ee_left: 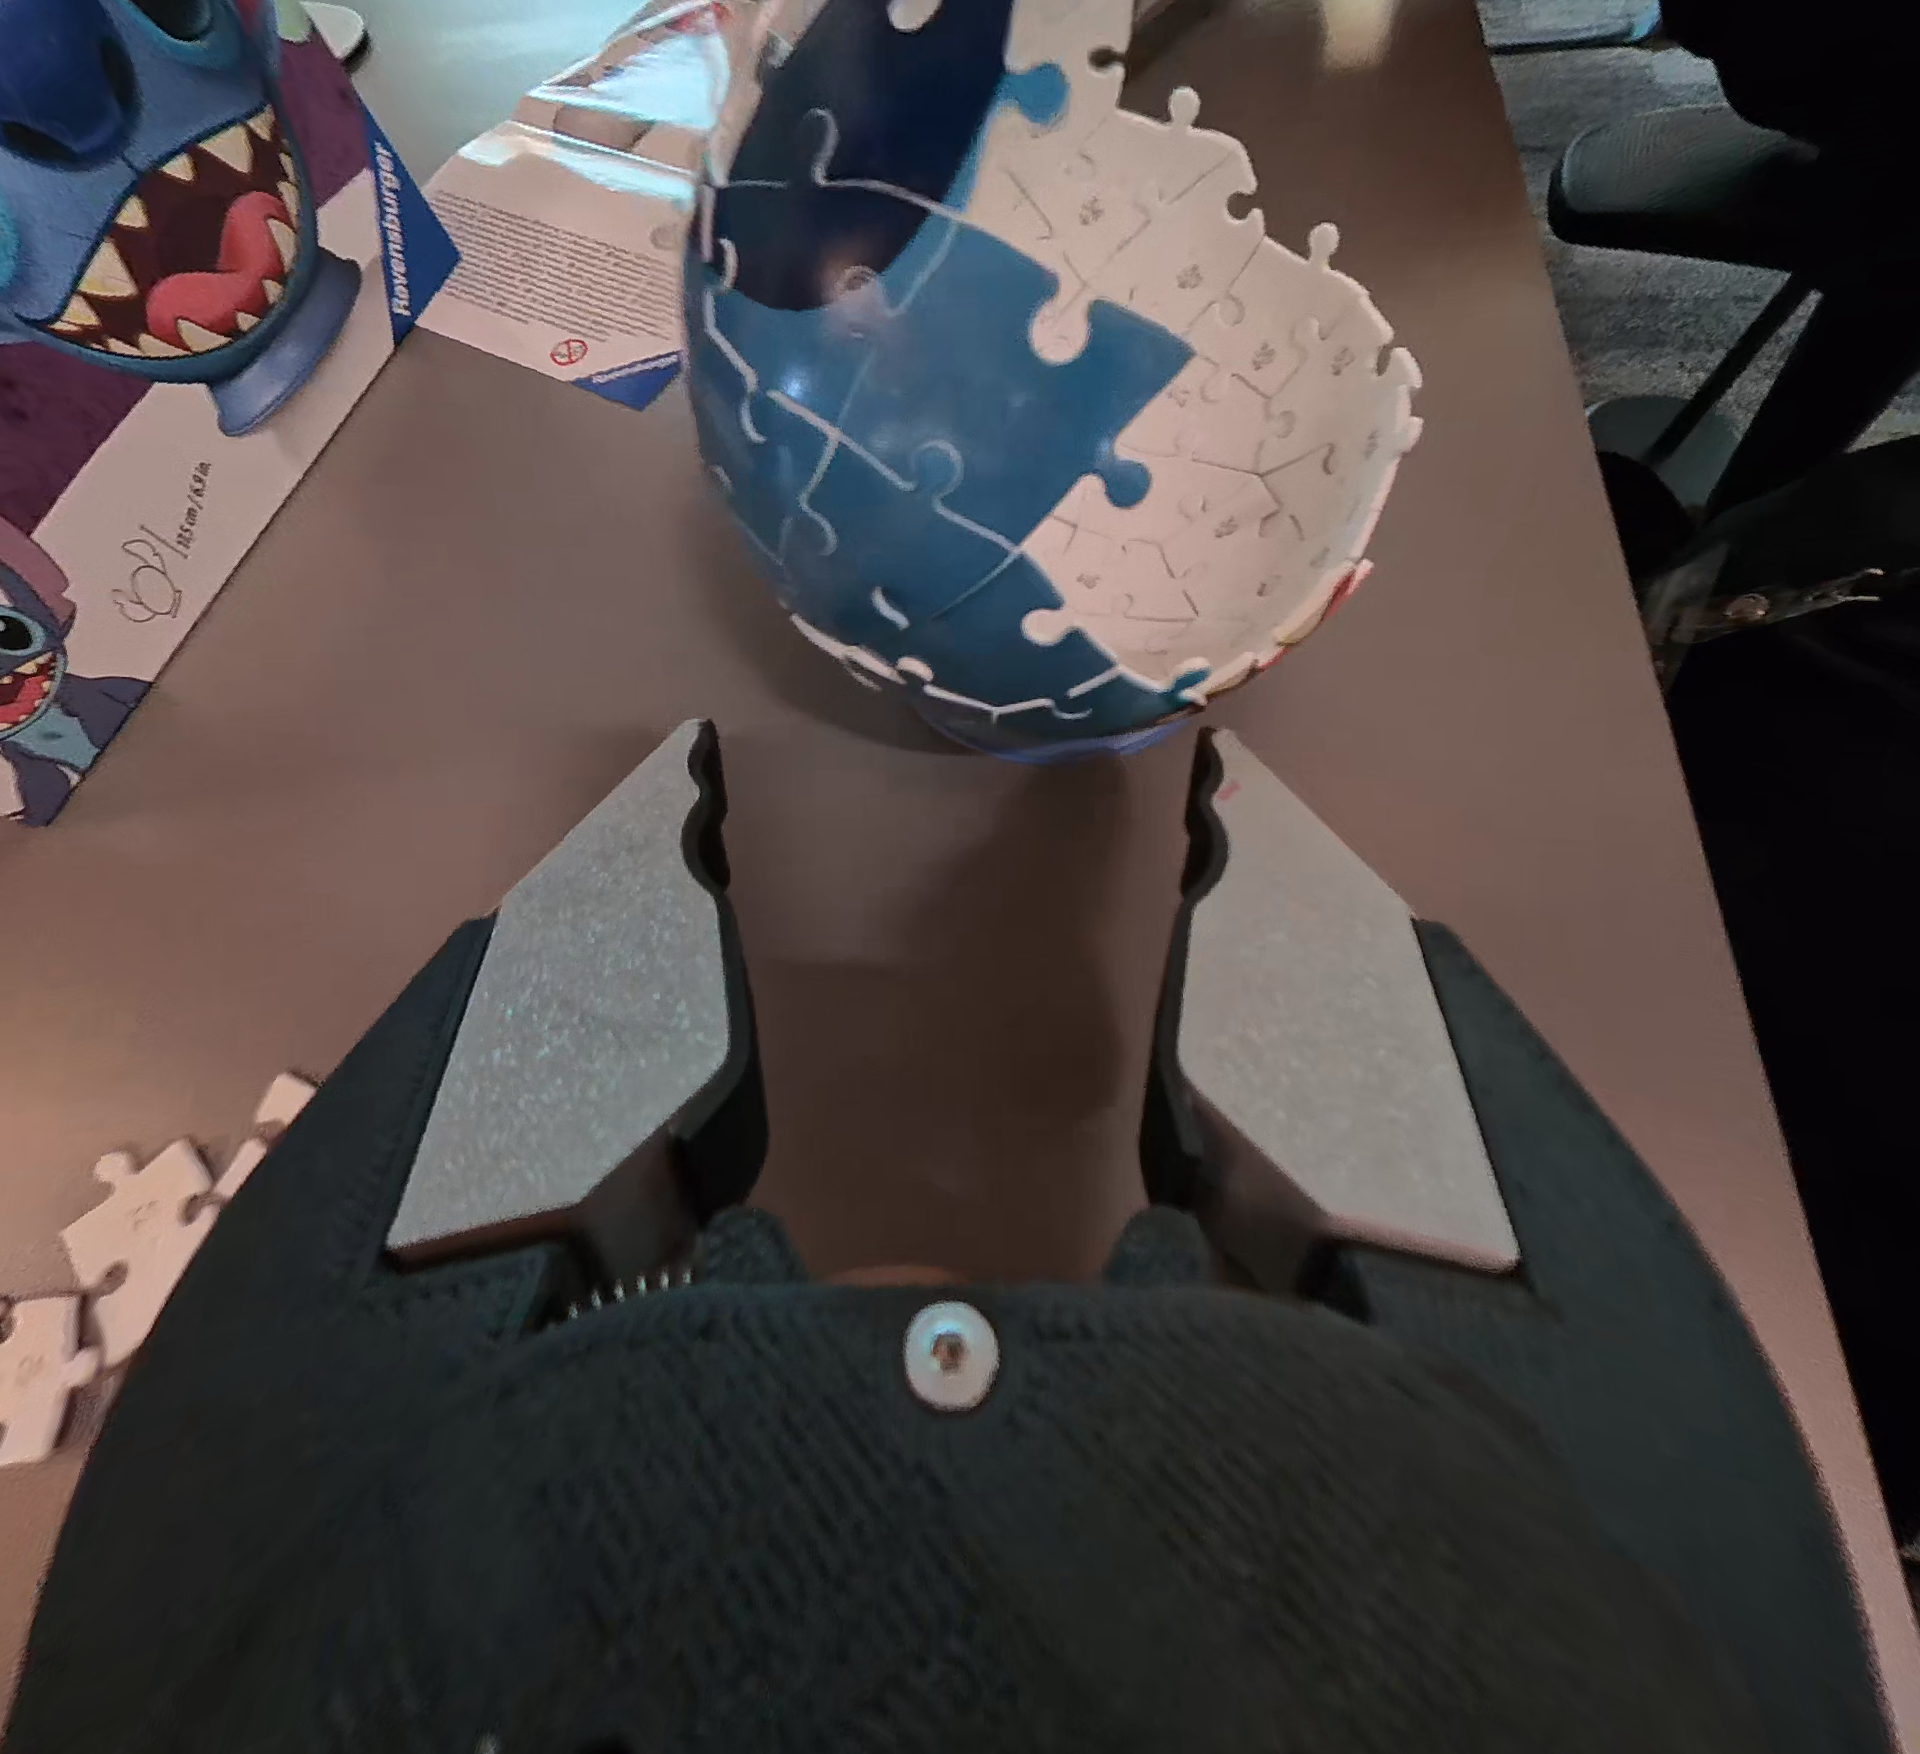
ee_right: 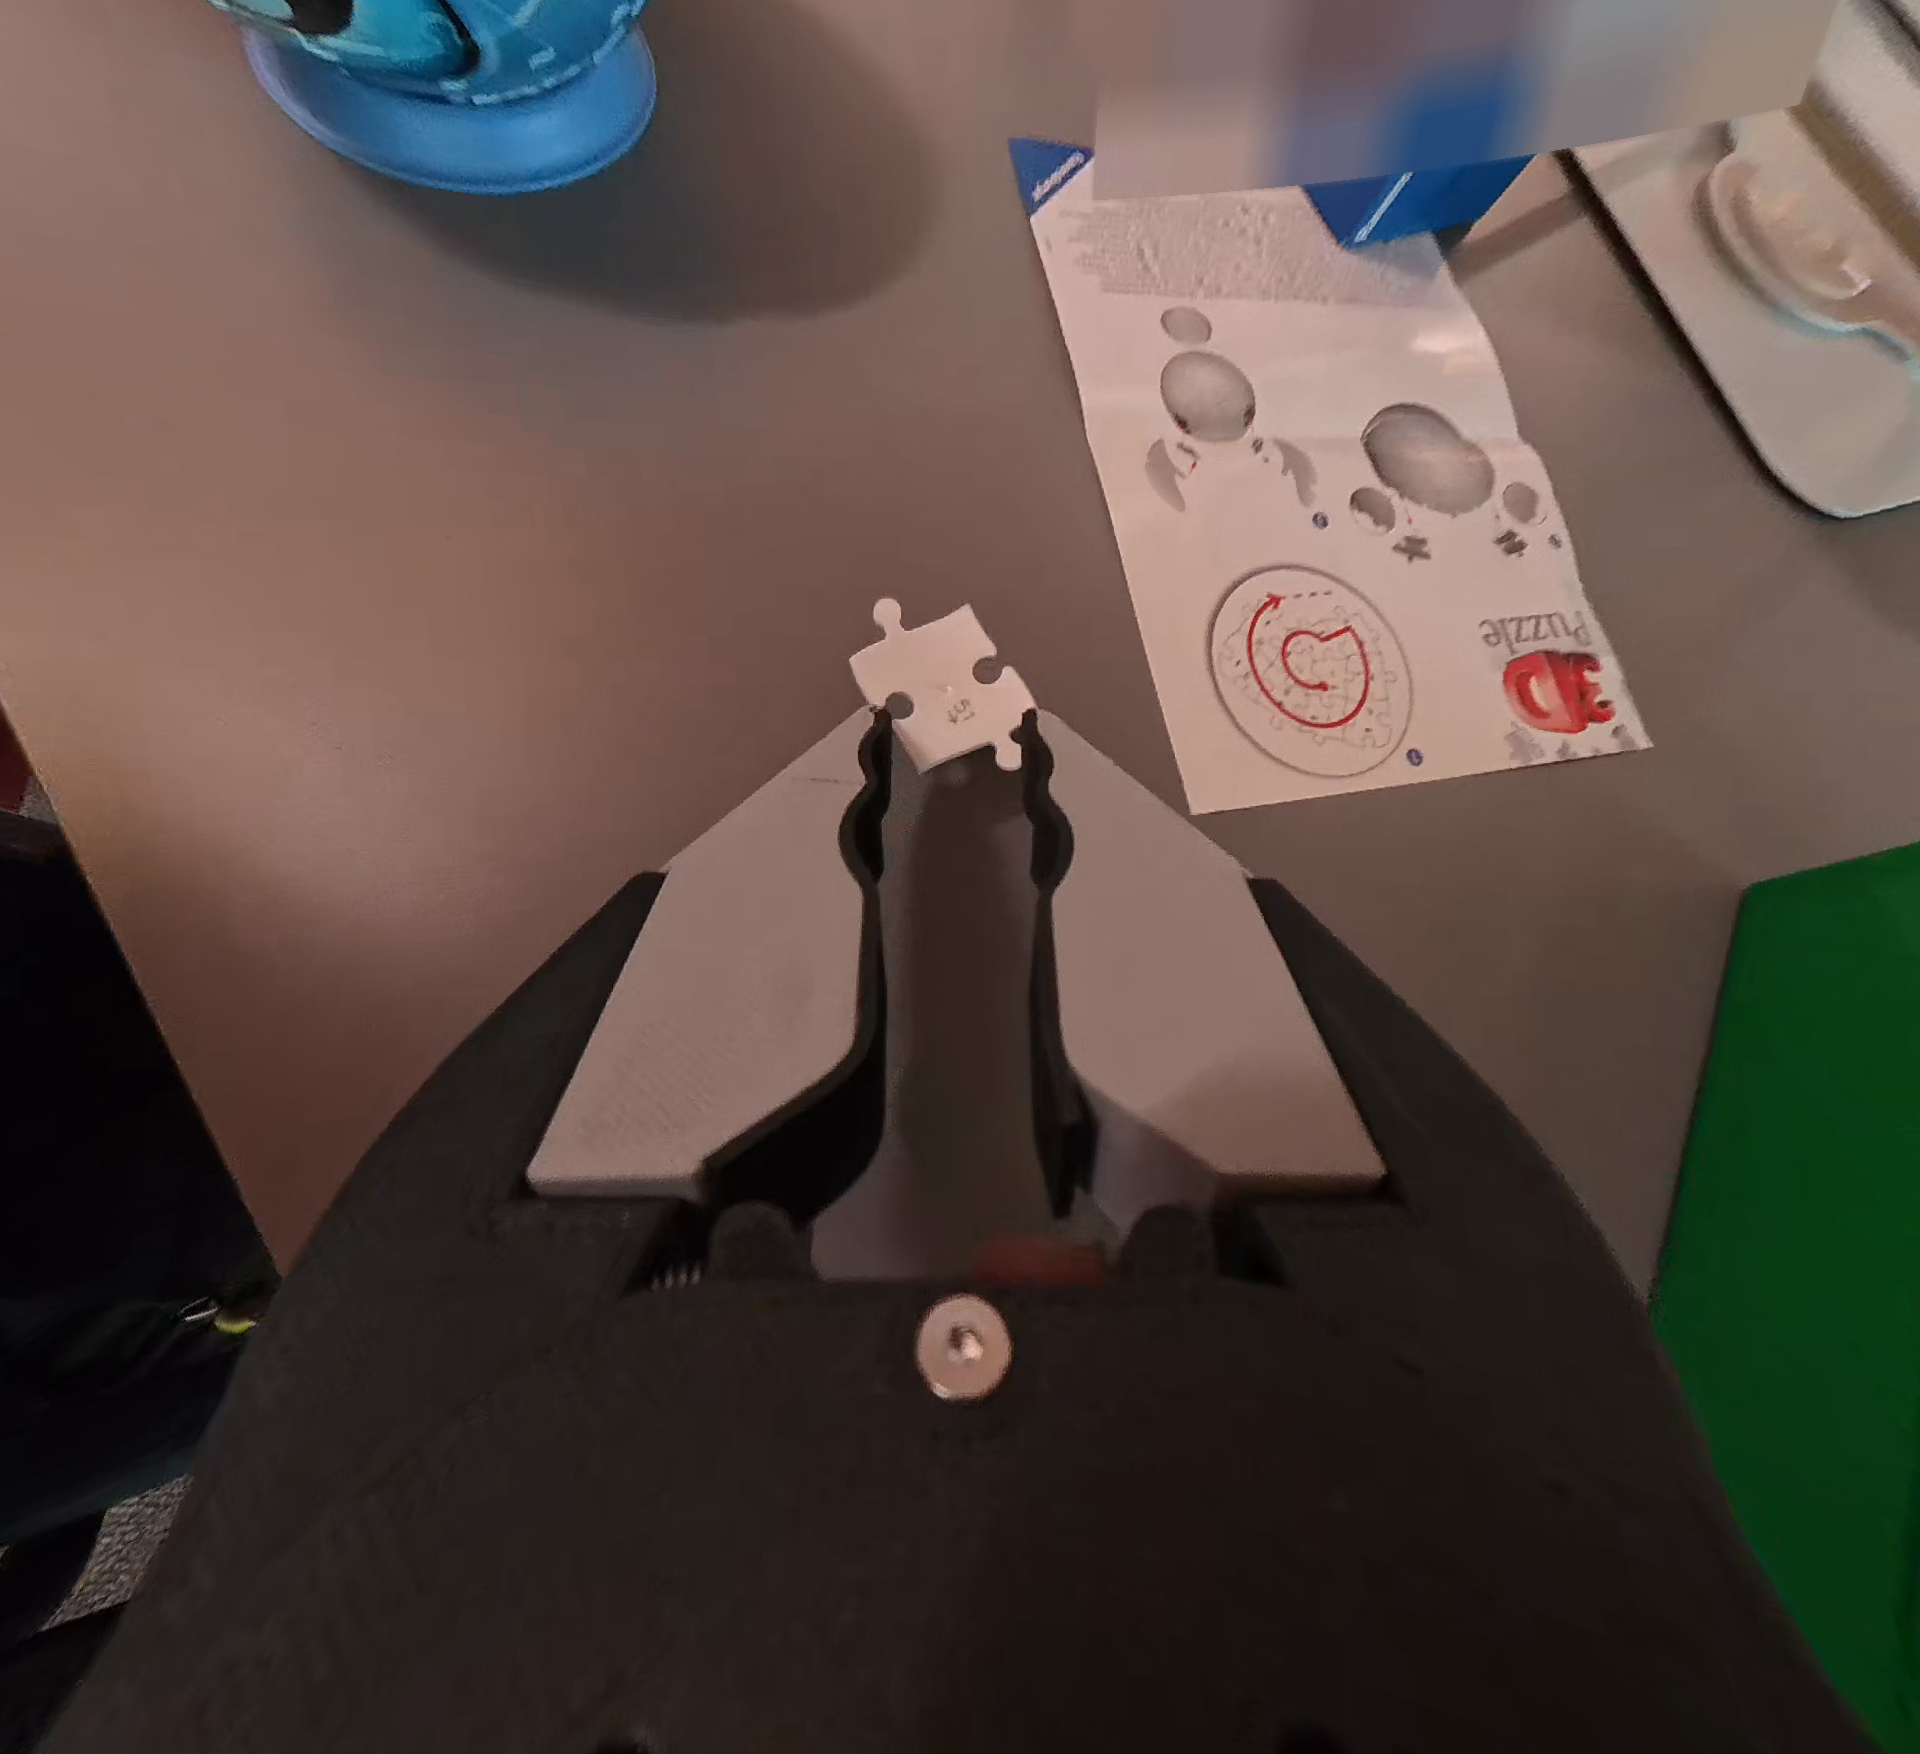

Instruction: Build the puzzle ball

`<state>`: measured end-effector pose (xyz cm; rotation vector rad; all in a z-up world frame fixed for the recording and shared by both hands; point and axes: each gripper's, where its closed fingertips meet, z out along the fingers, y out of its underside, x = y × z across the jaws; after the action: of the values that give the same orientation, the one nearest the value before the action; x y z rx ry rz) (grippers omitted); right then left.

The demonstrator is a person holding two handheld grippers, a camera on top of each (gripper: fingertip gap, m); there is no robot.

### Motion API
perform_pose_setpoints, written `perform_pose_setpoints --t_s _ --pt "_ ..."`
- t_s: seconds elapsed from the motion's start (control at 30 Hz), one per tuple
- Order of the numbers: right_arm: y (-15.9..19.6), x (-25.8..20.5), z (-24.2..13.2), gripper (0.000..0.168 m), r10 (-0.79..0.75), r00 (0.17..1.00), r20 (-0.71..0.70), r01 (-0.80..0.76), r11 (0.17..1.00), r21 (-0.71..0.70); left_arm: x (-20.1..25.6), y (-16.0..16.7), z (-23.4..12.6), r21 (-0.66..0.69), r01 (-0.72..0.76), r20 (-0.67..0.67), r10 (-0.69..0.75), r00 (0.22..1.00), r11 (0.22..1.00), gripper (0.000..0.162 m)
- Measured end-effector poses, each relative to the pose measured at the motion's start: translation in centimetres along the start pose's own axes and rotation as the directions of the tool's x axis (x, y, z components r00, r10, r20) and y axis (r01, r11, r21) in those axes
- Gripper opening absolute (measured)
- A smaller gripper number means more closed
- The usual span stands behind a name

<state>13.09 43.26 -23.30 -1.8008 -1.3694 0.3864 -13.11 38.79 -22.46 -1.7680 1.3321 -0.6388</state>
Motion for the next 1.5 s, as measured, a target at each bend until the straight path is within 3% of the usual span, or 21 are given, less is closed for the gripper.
perform_pose_setpoints --t_s 0.23,0.4,0.5,0.6,0.7,0.8,1.03,1.1,1.17,1.2,1.23,1.3,1.37,1.5 --pt "-3.8 -0.9 -2.3 0.022 -0.057 0.998 -0.021 0.059 0.992 0.114 -2.7 -3.2 -5.0 0.146 0.052 0.146 -0.074 0.987 0.988 0.086" --pt "-4.8 -1.6 -2.6 0.022 -0.109 0.993 -0.041 0.113 0.988 0.103 1.7 -9.2 -5.6 0.151 0.074 0.074 -0.086 0.994 0.986 0.079" --pt "-5.5 -2.2 -2.9 0.022 -0.118 0.992 -0.034 0.121 0.985 0.125 5.8 -14.6 -3.6 0.222 0.161 -0.056 -0.153 0.987 0.962 0.058" --pt "-6.6 -2.9 -3.5 0.022 -0.13 0.991 -0.025 0.133 0.978 0.159 8.5 -16.6 1.2 0.152 0.252 -0.157 -0.228 0.961 0.956 0.059" --pt "-7.5 -3.7 -4.4 0.022 -0.164 0.986 -0.035 0.167 0.97 0.177 8.3 -18.2 4.6 0.142 0.293 -0.185 -0.266 0.946 0.945 0.05" --pt "-8.7 -4.5 -5.6 0.022 -0.2 0.978 -0.057 0.207 0.957 0.203 6.9 -18.7 6.8 0.101 0.367 -0.204 -0.342 0.918 0.925 0.061" --pt "-10.9 -6.4 -7.0 0.022 -0.272 0.959 -0.079 0.283 0.929 0.24 7.9 -19.3 10.0 0.026 0.409 -0.274 -0.386 0.881 0.912 0.057" --pt "-11.2 -6.7 -7.0 0.022 -0.28 0.957 -0.079 0.291 0.927 0.237 8.1 -19.3 10.4 0.02 0.405 -0.287 -0.383 0.878 0.914 0.049" --pt "-11.5 -7.0 -6.9 0.022 -0.29 0.954 -0.08 0.301 0.924 0.238 8.7 -19.3 10.5 0.012 0.397 -0.321 -0.373 0.871 0.918 0.021" --pt "-11.6 -7.2 -6.8 0.006 -0.297 0.952 -0.074 0.306 0.921 0.241 8.7 -19.1 10.6 0.01 0.395 -0.322 -0.371 0.871 0.919 0.013" --pt "-11.7 -7.4 -6.8 0.002 -0.301 0.951 -0.069 0.308 0.918 0.251 8.7 -18.9 10.5 0.01 0.379 -0.319 -0.356 0.878 0.925 0.0" --pt "-11.5 -7.4 -6.3 0.001 -0.296 0.953 -0.067 0.303 0.922 0.239 9.0 -19.0 10.1 0.023 0.377 -0.339 -0.348 0.874 0.926 0.0" --pt "-10.9 -7.2 -5.4 0.012 -0.288 0.956 -0.056 0.294 0.933 0.207 8.7 -18.7 10.1 0.023 0.364 -0.319 -0.338 0.885 0.931 0.0" --pt "-7.8 -2.7 -3.1 0.006 -0.157 0.98 -0.124 0.174 0.974 0.147 6.4 -18.0 11.6 0.019 0.276 -0.129 -0.271 0.954 0.961 0.0"
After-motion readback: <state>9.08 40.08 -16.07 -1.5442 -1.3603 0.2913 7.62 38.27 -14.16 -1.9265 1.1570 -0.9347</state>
